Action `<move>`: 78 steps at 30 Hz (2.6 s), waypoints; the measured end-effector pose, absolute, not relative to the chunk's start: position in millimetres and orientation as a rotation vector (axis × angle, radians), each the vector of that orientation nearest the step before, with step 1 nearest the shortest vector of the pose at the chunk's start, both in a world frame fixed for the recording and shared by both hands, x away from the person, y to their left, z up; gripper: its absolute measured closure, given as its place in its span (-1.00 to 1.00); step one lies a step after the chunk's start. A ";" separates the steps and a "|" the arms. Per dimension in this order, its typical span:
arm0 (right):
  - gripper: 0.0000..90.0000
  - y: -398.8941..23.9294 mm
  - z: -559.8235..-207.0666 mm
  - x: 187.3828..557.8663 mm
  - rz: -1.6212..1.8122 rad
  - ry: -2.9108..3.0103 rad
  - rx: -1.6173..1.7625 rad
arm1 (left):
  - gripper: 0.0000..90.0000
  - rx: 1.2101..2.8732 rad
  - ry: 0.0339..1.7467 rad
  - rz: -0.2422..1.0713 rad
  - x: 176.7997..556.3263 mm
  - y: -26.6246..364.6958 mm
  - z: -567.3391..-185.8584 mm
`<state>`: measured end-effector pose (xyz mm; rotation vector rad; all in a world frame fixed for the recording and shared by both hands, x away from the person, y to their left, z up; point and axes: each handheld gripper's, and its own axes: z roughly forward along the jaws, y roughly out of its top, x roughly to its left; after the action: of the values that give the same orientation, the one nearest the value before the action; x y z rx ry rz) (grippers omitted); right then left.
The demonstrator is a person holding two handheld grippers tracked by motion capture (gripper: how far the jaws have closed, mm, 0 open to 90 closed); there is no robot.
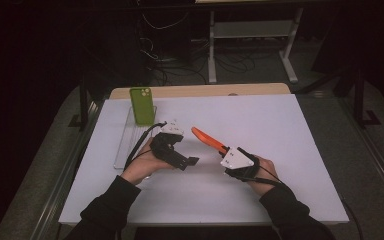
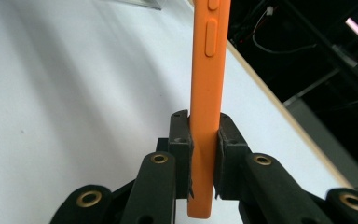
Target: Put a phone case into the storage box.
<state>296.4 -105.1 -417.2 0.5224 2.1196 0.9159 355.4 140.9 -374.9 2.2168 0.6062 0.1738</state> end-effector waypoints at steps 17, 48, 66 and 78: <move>0.73 -124.4 -409.1 312.5 1.271 2.234 0.929 | -1.00 2.129 0.660 0.166 355.2 139.7 -372.2; 0.74 -114.6 -407.2 313.9 1.433 2.236 1.091 | -1.00 1.975 0.713 0.175 365.6 114.8 -354.9; 0.74 -106.2 -403.4 307.9 1.505 2.251 1.054 | -1.00 1.953 0.721 0.169 369.9 103.1 -361.8; 0.74 -99.9 -404.4 305.1 1.502 2.272 1.028 | -0.88 1.911 0.711 0.168 371.5 105.6 -362.5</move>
<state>305.1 -99.9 -404.4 1.0280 2.2723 1.5020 371.5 105.6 -362.5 1.9108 0.7108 0.1684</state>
